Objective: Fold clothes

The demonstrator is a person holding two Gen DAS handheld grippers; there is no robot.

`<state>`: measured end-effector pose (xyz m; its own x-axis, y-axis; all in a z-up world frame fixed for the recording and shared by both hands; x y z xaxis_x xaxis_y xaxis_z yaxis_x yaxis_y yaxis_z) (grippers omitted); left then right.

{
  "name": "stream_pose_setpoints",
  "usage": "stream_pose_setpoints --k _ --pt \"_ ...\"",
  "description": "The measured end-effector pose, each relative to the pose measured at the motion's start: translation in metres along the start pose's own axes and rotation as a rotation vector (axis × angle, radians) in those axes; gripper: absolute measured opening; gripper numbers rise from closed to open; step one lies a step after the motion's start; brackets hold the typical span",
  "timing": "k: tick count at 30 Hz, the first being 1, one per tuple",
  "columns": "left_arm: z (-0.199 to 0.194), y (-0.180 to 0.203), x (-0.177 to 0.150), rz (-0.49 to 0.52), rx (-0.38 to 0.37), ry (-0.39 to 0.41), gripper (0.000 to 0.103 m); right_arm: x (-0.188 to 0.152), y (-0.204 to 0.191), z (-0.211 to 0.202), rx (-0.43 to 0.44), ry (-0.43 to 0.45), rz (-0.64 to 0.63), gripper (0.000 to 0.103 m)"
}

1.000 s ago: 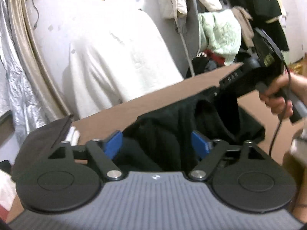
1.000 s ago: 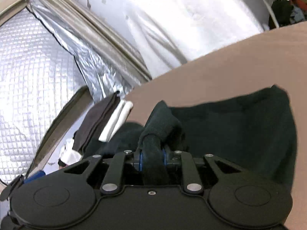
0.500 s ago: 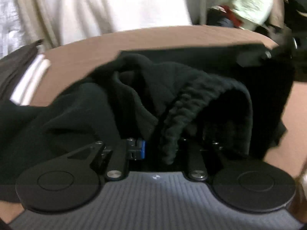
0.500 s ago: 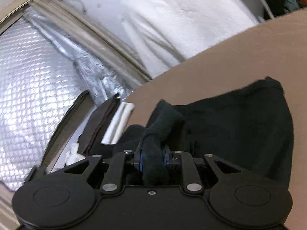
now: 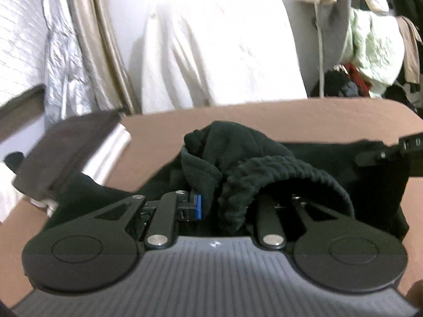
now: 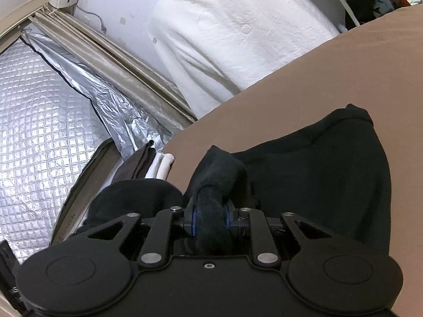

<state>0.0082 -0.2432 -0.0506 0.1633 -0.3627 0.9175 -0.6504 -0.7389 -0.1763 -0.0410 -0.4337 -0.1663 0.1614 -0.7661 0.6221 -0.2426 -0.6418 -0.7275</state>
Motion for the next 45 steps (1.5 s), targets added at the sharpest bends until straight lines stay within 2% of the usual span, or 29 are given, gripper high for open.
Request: stream_pose_setpoints --k 2,5,11,16,21,24,30,32,35,36,37,38,41,45 --pt "-0.009 -0.007 0.005 -0.002 0.025 0.024 0.018 0.000 -0.002 -0.001 0.011 0.000 0.006 0.023" --pt "-0.022 -0.011 0.005 -0.014 0.030 0.007 0.018 -0.002 -0.002 0.001 0.020 -0.011 0.029 0.023" --pt "-0.048 0.007 0.000 0.068 0.052 0.083 0.018 -0.006 -0.001 0.004 0.028 -0.029 0.067 0.023" --pt "-0.043 0.002 0.003 0.053 0.039 0.091 0.018 -0.006 -0.001 0.005 0.016 -0.024 0.058 0.023" --pt "-0.030 -0.020 0.031 0.018 -0.001 0.116 0.018 -0.005 -0.004 0.002 0.000 -0.002 0.014 0.025" --pt "-0.026 -0.029 0.042 -0.002 0.004 0.136 0.018 -0.004 -0.007 0.000 -0.008 0.011 -0.018 0.024" --pt "-0.033 -0.036 0.015 -0.038 0.026 0.148 0.018 -0.008 -0.026 -0.005 0.043 -0.010 -0.081 0.024" --pt "-0.040 -0.029 -0.005 -0.005 0.025 0.156 0.018 -0.010 -0.033 -0.006 0.052 -0.021 -0.107 0.024" --pt "-0.049 -0.010 -0.038 0.134 0.013 0.172 0.018 -0.014 -0.047 -0.001 0.079 -0.076 -0.154 0.023" --pt "-0.051 -0.007 -0.042 0.170 0.002 0.186 0.018 -0.013 -0.053 0.001 0.084 -0.095 -0.171 0.023" --pt "-0.051 -0.010 -0.039 0.165 -0.018 0.193 0.018 -0.009 -0.060 0.005 0.086 -0.107 -0.193 0.023" --pt "-0.051 -0.014 -0.034 0.150 -0.039 0.199 0.018 0.000 -0.069 0.011 0.090 -0.114 -0.215 0.023" --pt "-0.032 -0.082 0.020 -0.024 0.005 0.228 0.018 0.036 -0.096 0.033 0.105 -0.128 -0.271 0.023" --pt "-0.005 -0.177 0.094 -0.269 0.073 0.266 0.018 0.118 -0.155 0.093 0.119 -0.056 -0.357 0.023"
Point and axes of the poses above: each gripper's, at about its wrist camera, not at the fingertips, and z roughly the way its jaws point, y to its right, x to its top, the point moved 6 cm from there along z, roughly the way its jaws point, and after that the axes turned 7 degrees about y, right-handed, at the moved point
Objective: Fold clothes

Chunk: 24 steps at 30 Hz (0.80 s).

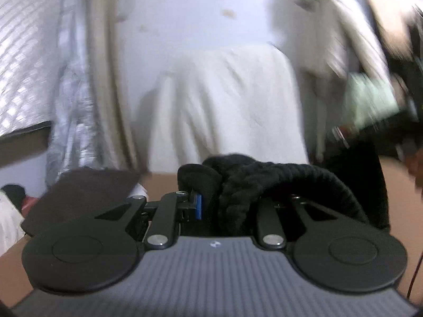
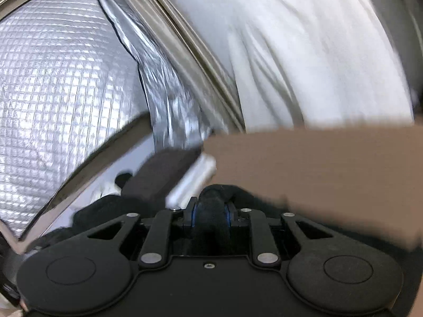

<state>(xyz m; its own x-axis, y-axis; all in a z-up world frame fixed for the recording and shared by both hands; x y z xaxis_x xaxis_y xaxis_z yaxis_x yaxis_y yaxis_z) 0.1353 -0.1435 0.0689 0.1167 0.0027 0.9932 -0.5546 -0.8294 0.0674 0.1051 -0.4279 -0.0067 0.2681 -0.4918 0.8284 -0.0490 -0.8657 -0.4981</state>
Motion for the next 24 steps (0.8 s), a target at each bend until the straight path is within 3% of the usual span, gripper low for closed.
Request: stream_pose_setpoints --k 2,4,5,7,8,9,11,12,14,15,19,21,24 --pt "0.027 -0.036 0.043 -0.118 0.047 0.020 0.018 0.053 -0.017 0.043 0.006 0.040 -0.020 0.026" --pt "0.073 -0.095 0.065 -0.251 0.210 0.005 0.021 0.090 -0.029 0.085 -0.023 0.074 -0.022 0.042" --pt "0.097 -0.118 0.065 -0.277 0.245 -0.018 0.032 0.102 -0.031 0.104 -0.048 0.096 -0.013 0.047" --pt "0.147 -0.159 0.035 -0.250 0.261 -0.160 0.058 0.105 -0.027 0.130 -0.091 0.149 0.061 0.071" --pt "0.158 -0.182 0.007 -0.301 0.341 -0.257 0.055 0.097 -0.023 0.140 -0.113 0.154 0.091 0.074" --pt "0.159 -0.198 -0.021 -0.378 0.358 -0.329 0.055 0.083 -0.018 0.147 -0.137 0.138 0.106 0.077" --pt "0.143 -0.213 -0.062 -0.509 0.301 -0.345 0.055 0.043 -0.003 0.152 -0.185 0.078 0.099 0.077" --pt "0.127 -0.215 -0.083 -0.524 0.283 -0.338 0.058 0.019 0.006 0.150 -0.207 0.035 0.079 0.076" --pt "0.100 -0.208 -0.113 -0.485 0.225 -0.345 0.070 -0.029 0.027 0.143 -0.247 -0.050 0.045 0.076" --pt "0.083 -0.199 -0.129 -0.452 0.199 -0.338 0.070 -0.053 0.040 0.136 -0.260 -0.094 0.040 0.076" --pt "0.060 -0.174 -0.146 -0.229 0.254 -0.346 0.069 -0.143 0.091 0.086 -0.314 -0.287 0.033 0.076" --pt "0.054 -0.163 -0.144 -0.143 0.275 -0.328 0.069 -0.167 0.108 0.053 -0.355 -0.334 -0.004 0.076" --pt "0.045 -0.148 -0.142 -0.135 0.258 -0.309 0.069 -0.166 0.124 0.006 -0.403 -0.334 -0.038 0.076"
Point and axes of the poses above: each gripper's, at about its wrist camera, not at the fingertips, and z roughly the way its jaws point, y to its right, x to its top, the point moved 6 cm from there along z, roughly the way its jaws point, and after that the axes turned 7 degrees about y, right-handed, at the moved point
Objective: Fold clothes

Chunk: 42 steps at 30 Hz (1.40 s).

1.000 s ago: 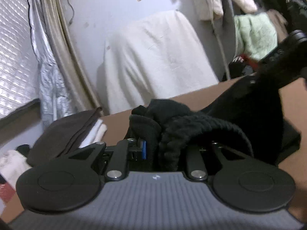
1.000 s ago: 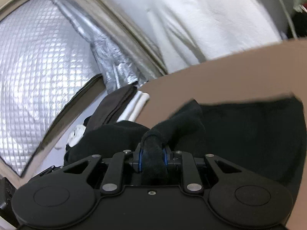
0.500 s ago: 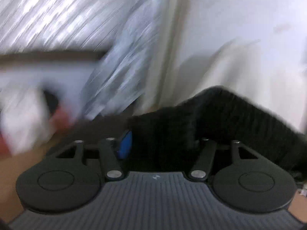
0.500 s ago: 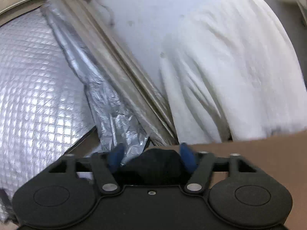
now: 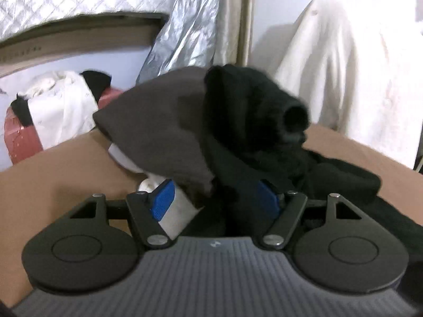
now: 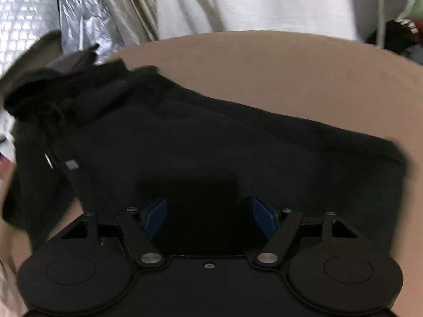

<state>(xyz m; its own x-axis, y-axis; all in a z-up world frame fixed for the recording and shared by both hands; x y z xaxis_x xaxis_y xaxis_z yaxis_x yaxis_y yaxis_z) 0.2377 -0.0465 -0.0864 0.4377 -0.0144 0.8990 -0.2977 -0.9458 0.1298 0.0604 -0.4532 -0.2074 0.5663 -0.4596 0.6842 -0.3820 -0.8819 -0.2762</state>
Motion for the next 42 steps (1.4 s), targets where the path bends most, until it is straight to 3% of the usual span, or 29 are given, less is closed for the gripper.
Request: stream_pose_setpoints --k 3,8,12,14,17,20,21,22,23,25,27,30,31,32,33,34,35,37,39,41,42 --pt "-0.010 0.024 -0.011 0.005 -0.062 -0.051 0.069 -0.006 0.031 -0.037 -0.042 0.019 -0.010 0.076" --pt "-0.027 0.077 -0.031 0.084 -0.153 -0.099 0.069 -0.005 0.076 -0.070 -0.110 0.078 0.099 0.077" --pt "-0.015 0.135 -0.069 0.060 -0.289 -0.281 0.070 -0.002 0.106 -0.077 -0.152 0.106 0.226 0.077" --pt "-0.001 0.161 -0.092 0.090 -0.288 -0.380 0.070 -0.006 0.115 -0.073 -0.114 0.096 0.312 0.077" --pt "0.025 0.192 -0.120 0.362 -0.078 -0.515 0.070 -0.017 0.113 -0.039 -0.046 0.012 0.348 0.079" --pt "0.038 0.196 -0.108 0.407 -0.007 -0.416 0.070 -0.025 0.100 -0.002 -0.118 -0.017 0.230 0.081" --pt "0.043 0.197 -0.104 0.416 0.013 -0.377 0.070 -0.022 0.092 0.003 -0.145 0.013 0.158 0.065" --pt "0.042 0.194 -0.101 0.384 -0.026 -0.338 0.070 -0.017 0.084 0.003 -0.155 0.052 0.090 0.026" --pt "0.041 0.189 -0.101 0.354 -0.064 -0.307 0.070 -0.009 0.079 0.000 -0.149 0.094 0.068 0.015" --pt "0.039 0.179 -0.102 0.302 -0.133 -0.249 0.070 0.008 0.077 -0.014 -0.138 0.194 0.070 0.007" --pt "0.040 0.180 -0.099 0.266 -0.185 -0.225 0.070 0.027 0.078 -0.034 -0.188 0.290 0.044 0.007" --pt "0.040 0.184 -0.091 0.209 -0.266 -0.188 0.070 0.048 0.069 -0.075 -0.346 0.468 -0.089 0.006" --pt "0.038 0.188 -0.088 0.198 -0.297 -0.170 0.070 0.052 0.066 -0.088 -0.448 0.522 -0.146 0.000" --pt "0.035 0.192 -0.085 0.191 -0.328 -0.152 0.070 0.055 0.065 -0.099 -0.583 0.572 -0.218 0.001" --pt "0.029 0.200 -0.084 0.209 -0.360 -0.127 0.070 0.055 0.067 -0.104 -0.651 0.578 -0.253 0.002" --pt "0.024 0.209 -0.085 0.239 -0.380 -0.109 0.070 0.054 0.073 -0.103 -0.656 0.552 -0.250 0.002" --pt "0.019 0.218 -0.089 0.286 -0.393 -0.091 0.070 0.052 0.085 -0.097 -0.603 0.503 -0.181 0.002" --pt "0.014 0.232 -0.102 0.367 -0.410 -0.085 0.070 0.040 0.112 -0.076 -0.401 0.361 0.069 0.006" --pt "0.010 0.245 -0.114 0.446 -0.425 -0.081 0.071 0.021 0.124 -0.058 -0.296 0.238 0.246 0.011" --pt "0.006 0.256 -0.126 0.524 -0.434 -0.074 0.071 0.006 0.128 -0.048 -0.229 0.138 0.358 0.029" --pt "0.004 0.260 -0.132 0.563 -0.433 -0.067 0.071 0.000 0.124 -0.054 -0.227 0.121 0.344 0.045"
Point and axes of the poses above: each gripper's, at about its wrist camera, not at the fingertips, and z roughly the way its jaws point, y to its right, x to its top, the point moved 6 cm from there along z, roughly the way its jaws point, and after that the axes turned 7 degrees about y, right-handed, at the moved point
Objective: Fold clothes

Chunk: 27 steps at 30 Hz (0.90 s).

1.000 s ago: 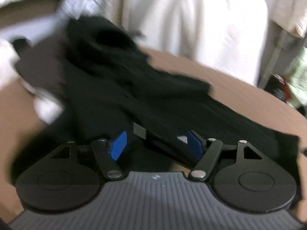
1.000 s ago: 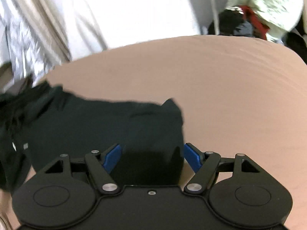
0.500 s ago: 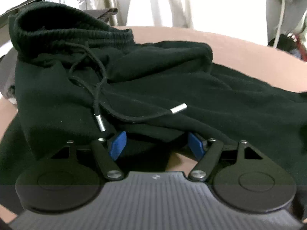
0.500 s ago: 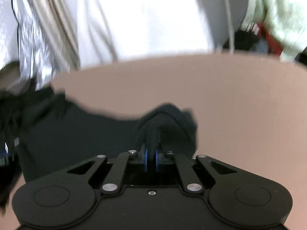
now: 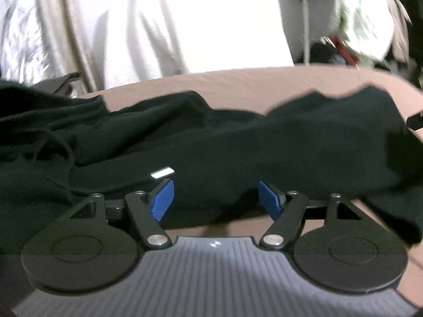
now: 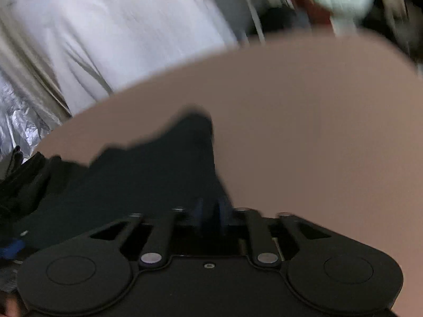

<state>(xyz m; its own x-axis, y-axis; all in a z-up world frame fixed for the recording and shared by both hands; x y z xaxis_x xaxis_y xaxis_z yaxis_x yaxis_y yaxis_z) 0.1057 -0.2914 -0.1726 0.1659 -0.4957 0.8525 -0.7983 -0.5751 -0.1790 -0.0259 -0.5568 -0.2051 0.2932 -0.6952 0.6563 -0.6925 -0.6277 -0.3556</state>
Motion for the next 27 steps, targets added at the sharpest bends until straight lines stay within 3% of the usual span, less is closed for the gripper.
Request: stream_pose_setpoints --k 1,4,8,10,12,13,15,18,20,21,24,27 --pt "0.002 0.005 -0.003 0.044 0.019 -0.004 0.072 -0.005 -0.001 -0.007 0.000 -0.016 -0.015 0.057" --pt "0.006 0.021 -0.012 0.180 0.086 -0.017 0.077 -0.022 -0.005 -0.026 0.000 -0.063 -0.062 0.075" --pt "0.023 0.047 -0.025 0.356 0.125 -0.045 0.084 -0.045 0.000 -0.040 -0.009 -0.153 -0.100 0.081" --pt "0.032 0.051 -0.019 0.456 0.186 -0.018 0.080 -0.066 0.009 -0.042 -0.032 -0.222 -0.097 0.081" --pt "0.039 0.049 -0.006 0.475 0.246 -0.008 0.037 -0.074 0.010 -0.032 -0.062 -0.273 -0.095 0.083" --pt "0.042 0.041 -0.001 0.416 0.254 -0.029 0.007 -0.073 0.007 -0.027 -0.065 -0.271 -0.105 0.087" --pt "0.043 0.018 0.009 0.258 0.241 -0.041 0.006 -0.071 -0.001 -0.020 -0.053 -0.251 -0.119 0.090" --pt "0.027 -0.004 0.024 0.209 0.292 0.043 0.006 -0.066 -0.015 -0.002 -0.054 -0.181 -0.174 0.090" --pt "0.013 -0.016 0.034 0.176 0.314 0.108 0.006 -0.061 -0.031 0.010 -0.049 -0.108 -0.249 0.080" --pt "0.010 -0.020 0.038 0.147 0.310 0.124 0.006 -0.059 -0.040 0.016 -0.040 -0.080 -0.290 0.055" --pt "0.002 -0.025 0.042 0.104 0.298 0.154 0.006 -0.050 -0.062 0.026 -0.042 -0.007 -0.394 0.021" --pt "0.005 -0.021 0.037 0.105 0.289 0.137 0.005 -0.030 -0.065 0.020 -0.065 0.065 -0.431 0.014"
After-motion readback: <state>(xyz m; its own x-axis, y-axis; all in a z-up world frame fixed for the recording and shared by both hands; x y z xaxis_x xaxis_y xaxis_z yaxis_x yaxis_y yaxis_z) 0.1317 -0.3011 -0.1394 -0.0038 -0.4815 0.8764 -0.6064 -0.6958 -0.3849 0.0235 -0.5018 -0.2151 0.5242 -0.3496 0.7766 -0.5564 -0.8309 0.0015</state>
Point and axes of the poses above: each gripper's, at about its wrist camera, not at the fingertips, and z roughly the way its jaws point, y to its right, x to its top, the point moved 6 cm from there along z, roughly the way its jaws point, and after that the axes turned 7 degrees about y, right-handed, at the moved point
